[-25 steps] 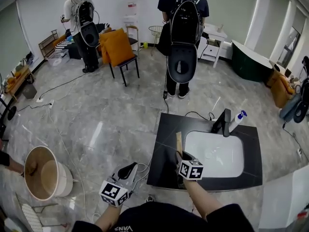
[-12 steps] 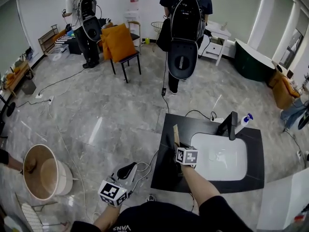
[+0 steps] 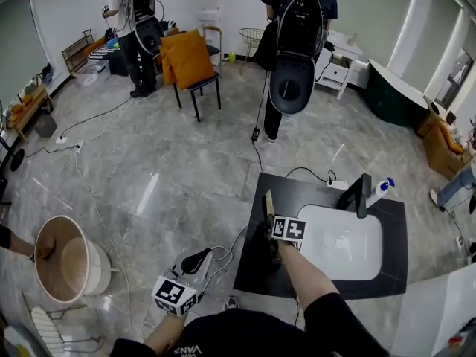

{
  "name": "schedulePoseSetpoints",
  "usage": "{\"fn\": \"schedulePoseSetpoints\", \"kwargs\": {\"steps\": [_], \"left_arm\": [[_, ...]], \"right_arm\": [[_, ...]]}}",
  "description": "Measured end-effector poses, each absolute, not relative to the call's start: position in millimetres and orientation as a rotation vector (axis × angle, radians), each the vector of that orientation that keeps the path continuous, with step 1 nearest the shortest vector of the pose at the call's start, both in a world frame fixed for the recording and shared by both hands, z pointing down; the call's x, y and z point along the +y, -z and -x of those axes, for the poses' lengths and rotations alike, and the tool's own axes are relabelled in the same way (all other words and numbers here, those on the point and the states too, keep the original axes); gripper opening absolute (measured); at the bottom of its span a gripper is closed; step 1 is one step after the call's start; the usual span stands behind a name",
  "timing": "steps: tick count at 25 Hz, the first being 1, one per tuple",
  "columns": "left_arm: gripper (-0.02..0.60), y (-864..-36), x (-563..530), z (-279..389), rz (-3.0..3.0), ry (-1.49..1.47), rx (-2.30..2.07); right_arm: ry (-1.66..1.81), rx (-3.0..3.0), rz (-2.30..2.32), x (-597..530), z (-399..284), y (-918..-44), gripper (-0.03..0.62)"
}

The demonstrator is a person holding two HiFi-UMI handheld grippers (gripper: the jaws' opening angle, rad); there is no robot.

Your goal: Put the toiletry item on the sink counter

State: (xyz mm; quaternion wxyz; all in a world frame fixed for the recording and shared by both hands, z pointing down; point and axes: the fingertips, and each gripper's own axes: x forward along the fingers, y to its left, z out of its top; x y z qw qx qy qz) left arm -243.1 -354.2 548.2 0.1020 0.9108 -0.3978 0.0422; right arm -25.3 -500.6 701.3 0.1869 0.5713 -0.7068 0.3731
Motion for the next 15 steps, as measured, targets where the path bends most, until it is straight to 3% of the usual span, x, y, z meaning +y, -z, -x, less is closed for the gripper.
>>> {"fn": "schedulePoseSetpoints", "kwargs": {"steps": [10,15], "left_arm": [[0.009,-550.9,-357.1,240.5,-2.693,-0.128,-1.160],[0.009,-551.4,-357.6,241.5,-2.689,-0.131,-1.166]], "right_arm": [[-1.054,-1.961,-1.618,-496.9,13.0,-705.9,0.113],[-1.075,-1.961,-1.640,-497.3,10.2,-705.0,0.157]]}}
